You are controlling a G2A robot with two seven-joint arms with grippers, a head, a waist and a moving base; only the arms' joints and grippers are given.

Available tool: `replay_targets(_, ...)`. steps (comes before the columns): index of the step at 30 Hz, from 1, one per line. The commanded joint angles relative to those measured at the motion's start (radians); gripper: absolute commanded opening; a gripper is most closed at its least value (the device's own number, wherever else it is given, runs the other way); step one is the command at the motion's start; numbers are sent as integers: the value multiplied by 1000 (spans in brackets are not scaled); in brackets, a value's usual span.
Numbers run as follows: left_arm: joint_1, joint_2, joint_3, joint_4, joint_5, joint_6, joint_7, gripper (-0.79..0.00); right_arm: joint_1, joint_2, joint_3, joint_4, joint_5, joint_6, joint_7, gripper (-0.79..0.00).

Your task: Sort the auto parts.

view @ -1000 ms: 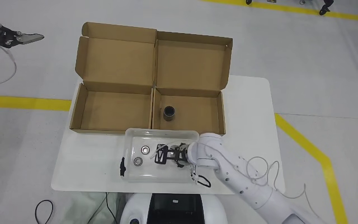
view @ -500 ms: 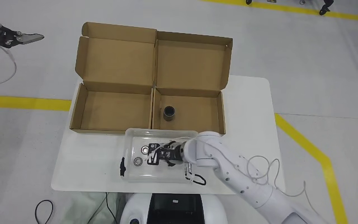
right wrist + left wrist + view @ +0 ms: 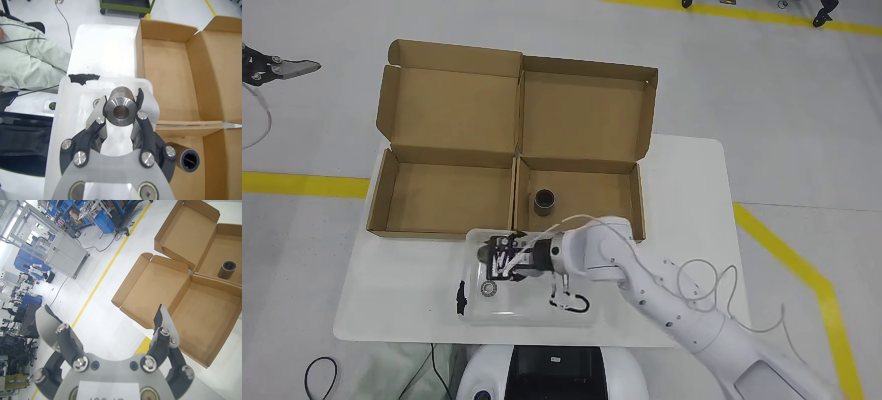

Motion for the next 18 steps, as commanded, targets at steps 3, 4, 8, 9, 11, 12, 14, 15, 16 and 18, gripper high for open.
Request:
replay_targets(3, 0, 0, 0, 0, 0, 0, 0, 0, 22, -2, 32, 3, -18, 3, -116, -785)
replay_targets(4, 0, 0, 0, 0, 0, 0, 0, 0, 25, -1, 43, 4, -24, 4, -148, -785)
replay_targets(8, 0, 0, 0, 0, 0, 0, 0, 0, 35, 3, 87, 2, -68, 34, -236, -785)
replay_targets(9, 0, 0, 0, 0, 0, 0, 0, 0, 36, 4, 99, 0, -75, 36, -259, -785)
replay_targets(11, 0, 0, 0, 0, 0, 0, 0, 0, 42, 7, 120, -6, -94, 41, -284, -785)
replay_targets(12, 0, 0, 0, 0, 0, 0, 0, 0, 46, 8, 127, -15, -102, 45, -290, -785)
replay_targets(14, 0, 0, 0, 0, 0, 0, 0, 0, 57, 8, 142, -31, -109, 50, -305, -785)
replay_targets(15, 0, 0, 0, 0, 0, 0, 0, 0, 63, 9, 151, -37, -111, 49, -317, -785)
replay_targets(16, 0, 0, 0, 0, 0, 0, 0, 0, 68, 8, 157, -45, -115, 48, -327, -785)
replay_targets(18, 0, 0, 0, 0, 0, 0, 0, 0, 80, 7, 163, -59, -124, 56, -339, -785)
